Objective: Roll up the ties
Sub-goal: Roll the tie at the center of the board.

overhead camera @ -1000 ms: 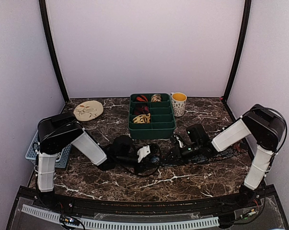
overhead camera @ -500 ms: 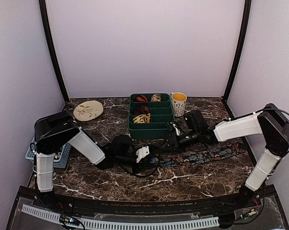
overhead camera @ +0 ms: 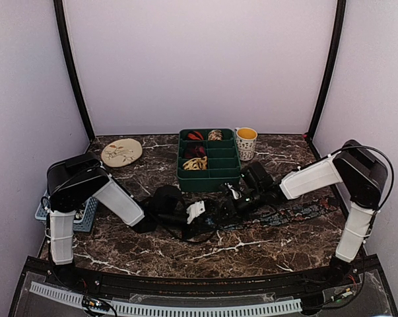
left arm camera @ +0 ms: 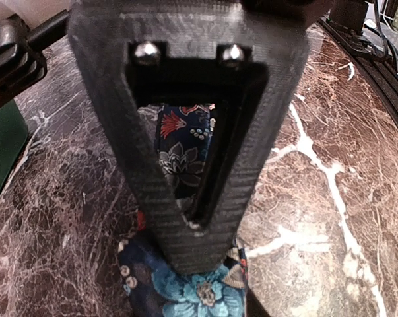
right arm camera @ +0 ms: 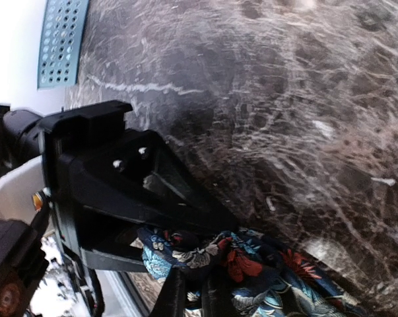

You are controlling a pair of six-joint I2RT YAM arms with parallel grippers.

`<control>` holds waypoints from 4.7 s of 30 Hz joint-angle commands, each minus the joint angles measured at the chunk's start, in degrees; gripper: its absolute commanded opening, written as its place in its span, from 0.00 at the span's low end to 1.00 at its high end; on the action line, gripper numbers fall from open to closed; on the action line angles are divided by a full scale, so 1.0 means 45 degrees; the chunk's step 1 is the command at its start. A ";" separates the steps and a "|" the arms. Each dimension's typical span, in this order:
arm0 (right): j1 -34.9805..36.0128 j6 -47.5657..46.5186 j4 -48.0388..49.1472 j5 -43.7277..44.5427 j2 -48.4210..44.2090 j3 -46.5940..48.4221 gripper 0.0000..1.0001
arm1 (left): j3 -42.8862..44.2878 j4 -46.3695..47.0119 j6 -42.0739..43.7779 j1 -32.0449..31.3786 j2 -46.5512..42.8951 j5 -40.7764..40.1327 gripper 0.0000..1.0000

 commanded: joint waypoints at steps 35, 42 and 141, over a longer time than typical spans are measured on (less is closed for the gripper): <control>-0.1138 0.1963 0.3897 -0.1705 -0.0623 -0.2332 0.00 | 0.0857 -0.1742 0.0164 -0.0578 0.0613 -0.1018 0.29; -0.1695 0.0844 0.2276 -0.1321 -0.0954 -0.2526 0.00 | 0.0082 -0.1987 0.0312 -0.0287 0.0170 -0.1099 0.28; -0.2052 -0.0826 0.0980 -0.0095 0.0585 -0.3178 0.00 | 0.0193 0.5247 -0.2051 -0.0781 0.1877 -0.0663 0.77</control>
